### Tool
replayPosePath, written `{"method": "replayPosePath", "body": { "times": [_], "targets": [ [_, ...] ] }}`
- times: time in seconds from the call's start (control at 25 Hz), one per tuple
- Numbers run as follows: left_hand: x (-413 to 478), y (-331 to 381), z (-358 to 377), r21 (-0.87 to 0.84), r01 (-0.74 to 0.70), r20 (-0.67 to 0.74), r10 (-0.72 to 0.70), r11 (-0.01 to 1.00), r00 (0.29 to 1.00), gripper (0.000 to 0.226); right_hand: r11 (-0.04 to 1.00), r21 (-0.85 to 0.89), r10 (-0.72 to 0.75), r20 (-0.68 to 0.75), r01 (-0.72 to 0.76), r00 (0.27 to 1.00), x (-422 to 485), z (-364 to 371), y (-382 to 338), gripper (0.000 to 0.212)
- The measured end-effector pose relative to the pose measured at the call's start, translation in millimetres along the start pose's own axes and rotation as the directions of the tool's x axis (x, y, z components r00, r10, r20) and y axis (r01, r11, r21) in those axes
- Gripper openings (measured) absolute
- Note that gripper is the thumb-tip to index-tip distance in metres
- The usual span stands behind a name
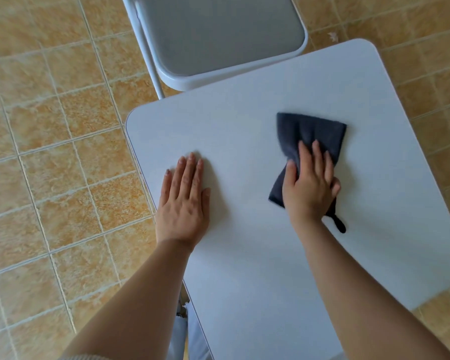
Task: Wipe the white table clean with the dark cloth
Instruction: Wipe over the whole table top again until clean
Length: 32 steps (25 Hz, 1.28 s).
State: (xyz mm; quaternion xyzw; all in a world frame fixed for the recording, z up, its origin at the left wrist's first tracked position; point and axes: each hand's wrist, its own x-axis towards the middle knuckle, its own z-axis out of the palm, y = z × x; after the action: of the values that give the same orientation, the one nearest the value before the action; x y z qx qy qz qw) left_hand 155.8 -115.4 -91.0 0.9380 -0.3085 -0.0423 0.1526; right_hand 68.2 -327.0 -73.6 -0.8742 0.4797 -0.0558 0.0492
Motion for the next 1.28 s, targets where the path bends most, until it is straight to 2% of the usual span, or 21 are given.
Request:
{"method": "replayPosePath", "body": {
  "times": [0.04,0.12,0.36,0.48,0.72,0.84,1.0,1.12,1.2,1.28],
  "targets": [
    [0,-1,0,0.001,0.000,0.003,0.000,1.000,1.000,0.055,0.996,0.029,0.079,0.035,-0.080,0.996,20,1,-11,0.045],
    [-1,-2,1,0.004,-0.005,0.002,0.005,1.000,1.000,0.055,0.992,0.055,0.111,0.098,-0.117,0.989,55,3,-39,0.047],
    [-2,-3,-3,-0.044,-0.013,-0.014,0.013,0.999,1.000,0.054,0.971,0.043,-0.241,0.139,0.237,0.960,56,18,-110,0.047],
    [-7,-8,-8,-0.096,-0.024,-0.026,0.021,0.995,0.999,0.054,0.919,0.070,-0.391,0.038,0.388,0.920,19,25,-119,0.045],
    [-34,-14,-17,-0.170,0.103,-0.018,-0.107,0.980,0.994,0.055,0.877,0.123,-0.462,-0.045,0.464,0.886,-87,15,-94,0.040],
    [-51,-13,-20,-0.167,0.109,0.011,-0.108,0.980,0.994,0.054,0.901,0.085,-0.423,-0.030,0.424,0.905,-148,5,-57,0.042],
    [-72,3,-21,-0.158,0.018,0.095,-0.003,0.987,0.995,0.055,0.931,-0.041,-0.364,-0.018,0.363,0.931,-195,-14,17,0.042],
    [-86,21,-14,-0.160,-0.077,0.137,0.100,0.984,0.985,0.057,0.989,-0.098,-0.114,-0.023,0.111,0.993,-184,-16,44,0.042],
    [-91,27,-5,-0.121,-0.118,0.151,0.136,0.986,0.979,0.058,0.993,0.002,0.115,-0.039,-0.115,0.993,-165,-14,34,0.044],
    [-93,27,0,-0.070,-0.124,0.141,0.133,0.990,0.981,0.058,0.981,0.062,0.184,-0.038,-0.182,0.982,-160,-9,16,0.044]
  ]
}}
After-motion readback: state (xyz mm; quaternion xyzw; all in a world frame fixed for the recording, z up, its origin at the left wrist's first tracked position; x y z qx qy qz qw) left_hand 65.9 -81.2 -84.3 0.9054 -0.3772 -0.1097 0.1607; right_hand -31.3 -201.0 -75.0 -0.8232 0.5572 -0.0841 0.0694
